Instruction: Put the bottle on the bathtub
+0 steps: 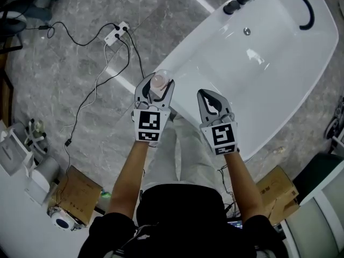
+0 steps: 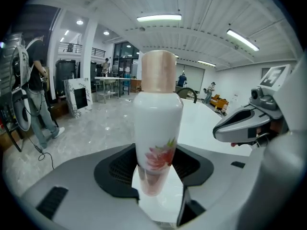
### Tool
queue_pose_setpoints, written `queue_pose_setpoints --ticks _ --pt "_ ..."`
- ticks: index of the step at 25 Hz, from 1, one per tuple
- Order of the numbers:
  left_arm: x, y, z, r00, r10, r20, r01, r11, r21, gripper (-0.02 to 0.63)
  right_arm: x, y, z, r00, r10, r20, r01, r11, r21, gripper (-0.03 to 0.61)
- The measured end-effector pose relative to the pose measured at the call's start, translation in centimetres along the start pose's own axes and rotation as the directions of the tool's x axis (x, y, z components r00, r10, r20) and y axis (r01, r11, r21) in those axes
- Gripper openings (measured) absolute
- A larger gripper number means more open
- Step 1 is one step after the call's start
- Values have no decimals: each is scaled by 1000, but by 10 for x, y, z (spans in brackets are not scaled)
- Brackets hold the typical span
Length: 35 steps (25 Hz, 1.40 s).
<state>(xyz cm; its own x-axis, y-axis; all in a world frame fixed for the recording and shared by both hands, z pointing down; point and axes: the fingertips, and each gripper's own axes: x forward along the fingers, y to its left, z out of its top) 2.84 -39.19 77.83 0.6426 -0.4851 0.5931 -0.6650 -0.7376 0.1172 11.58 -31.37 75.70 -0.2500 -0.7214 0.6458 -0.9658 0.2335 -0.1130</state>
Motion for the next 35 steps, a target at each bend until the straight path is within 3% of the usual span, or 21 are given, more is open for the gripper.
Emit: queue_pose_setpoints --ticks 17,35 --pt "39 11 -16 998 35 44 -37 998 48 235 19 6 -32 999 32 -37 -33 999 -6 21" --pt "44 13 -29 996 43 74 -48 997 64 236 28 11 -47 997 46 -63 -48 999 -17 21"
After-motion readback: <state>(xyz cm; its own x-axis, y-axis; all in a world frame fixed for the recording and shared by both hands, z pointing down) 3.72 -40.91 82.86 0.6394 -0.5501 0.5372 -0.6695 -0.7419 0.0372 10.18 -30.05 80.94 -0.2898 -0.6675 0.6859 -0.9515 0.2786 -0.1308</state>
